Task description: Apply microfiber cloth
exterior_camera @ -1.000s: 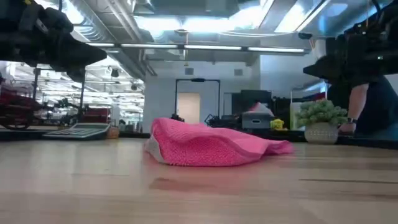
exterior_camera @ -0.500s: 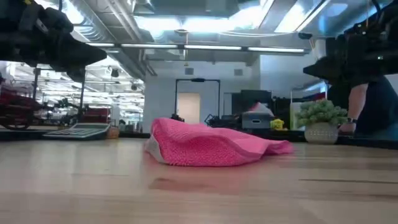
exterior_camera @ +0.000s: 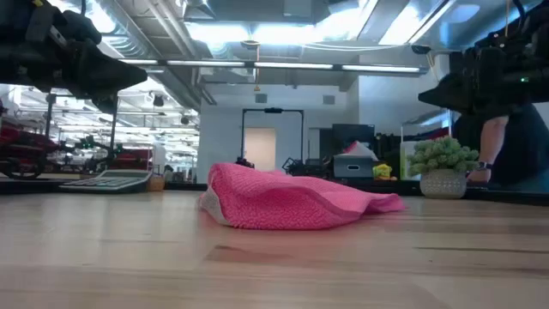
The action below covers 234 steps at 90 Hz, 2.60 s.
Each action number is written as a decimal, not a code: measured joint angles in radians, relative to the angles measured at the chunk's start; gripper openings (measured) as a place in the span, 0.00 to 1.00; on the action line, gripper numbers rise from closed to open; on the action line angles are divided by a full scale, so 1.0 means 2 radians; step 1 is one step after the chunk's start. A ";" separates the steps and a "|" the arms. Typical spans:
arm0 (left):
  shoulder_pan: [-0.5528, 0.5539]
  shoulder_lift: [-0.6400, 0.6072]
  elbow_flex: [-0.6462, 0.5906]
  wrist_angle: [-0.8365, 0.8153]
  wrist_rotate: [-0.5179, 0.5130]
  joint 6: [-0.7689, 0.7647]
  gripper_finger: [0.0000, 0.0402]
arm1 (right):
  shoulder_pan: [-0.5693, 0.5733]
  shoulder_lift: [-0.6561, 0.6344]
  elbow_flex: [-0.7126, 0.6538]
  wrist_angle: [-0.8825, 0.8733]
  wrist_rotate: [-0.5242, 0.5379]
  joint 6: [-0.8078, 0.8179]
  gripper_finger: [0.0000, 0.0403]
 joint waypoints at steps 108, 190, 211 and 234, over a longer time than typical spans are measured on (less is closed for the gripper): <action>0.000 0.000 0.000 0.001 -0.005 0.031 0.01 | 0.000 0.060 0.008 0.119 0.060 0.099 0.00; 0.000 0.000 0.000 0.036 -0.011 -0.005 0.01 | 0.000 0.710 0.528 -0.153 0.064 -0.016 0.31; 0.000 0.000 0.000 0.036 -0.011 -0.006 0.01 | 0.001 0.764 0.549 -0.158 0.040 -0.021 0.65; 0.000 0.000 0.000 0.036 -0.011 0.000 0.01 | 0.014 0.797 0.523 -0.166 0.020 0.052 0.81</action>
